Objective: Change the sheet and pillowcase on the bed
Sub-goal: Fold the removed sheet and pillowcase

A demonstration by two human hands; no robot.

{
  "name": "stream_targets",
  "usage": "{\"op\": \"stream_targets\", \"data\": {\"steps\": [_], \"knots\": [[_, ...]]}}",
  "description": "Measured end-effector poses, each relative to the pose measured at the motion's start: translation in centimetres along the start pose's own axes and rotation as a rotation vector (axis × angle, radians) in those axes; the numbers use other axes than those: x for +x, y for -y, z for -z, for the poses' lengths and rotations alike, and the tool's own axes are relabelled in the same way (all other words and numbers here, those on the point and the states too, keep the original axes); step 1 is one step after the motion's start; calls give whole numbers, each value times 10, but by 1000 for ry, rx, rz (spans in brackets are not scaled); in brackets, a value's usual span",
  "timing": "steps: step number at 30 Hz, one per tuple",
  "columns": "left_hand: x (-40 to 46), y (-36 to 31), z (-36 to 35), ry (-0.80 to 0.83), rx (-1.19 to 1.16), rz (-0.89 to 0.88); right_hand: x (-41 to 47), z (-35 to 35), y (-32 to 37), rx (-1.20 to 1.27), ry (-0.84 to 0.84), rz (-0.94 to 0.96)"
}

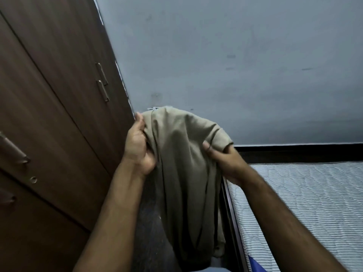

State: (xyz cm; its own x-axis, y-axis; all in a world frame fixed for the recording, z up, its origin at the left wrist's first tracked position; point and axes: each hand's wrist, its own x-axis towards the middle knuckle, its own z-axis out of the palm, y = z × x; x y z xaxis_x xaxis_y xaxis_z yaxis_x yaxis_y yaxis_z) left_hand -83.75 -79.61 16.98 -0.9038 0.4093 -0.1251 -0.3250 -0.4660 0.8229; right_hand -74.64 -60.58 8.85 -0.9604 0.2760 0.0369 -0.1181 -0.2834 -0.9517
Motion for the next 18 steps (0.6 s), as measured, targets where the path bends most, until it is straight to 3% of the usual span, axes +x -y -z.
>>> {"op": "stream_targets", "data": {"steps": [4,6,10,12,15,18], "knots": [[14,-13,36,-405,443,-246,9,4,24,17,-208,40],[21,-17,55,-509,452,-252,6,5,33,17,-186,62],[25,-16,73,-347,152,-40,6,5,39,-39,-134,62],[23,-12,75,-248,93,39,12,6,40,-29,-249,74],[20,-2,68,-182,-2,53,22,9,33,16,-440,76],[19,10,55,-94,-161,40,28,12,27,66,-426,53]]}}
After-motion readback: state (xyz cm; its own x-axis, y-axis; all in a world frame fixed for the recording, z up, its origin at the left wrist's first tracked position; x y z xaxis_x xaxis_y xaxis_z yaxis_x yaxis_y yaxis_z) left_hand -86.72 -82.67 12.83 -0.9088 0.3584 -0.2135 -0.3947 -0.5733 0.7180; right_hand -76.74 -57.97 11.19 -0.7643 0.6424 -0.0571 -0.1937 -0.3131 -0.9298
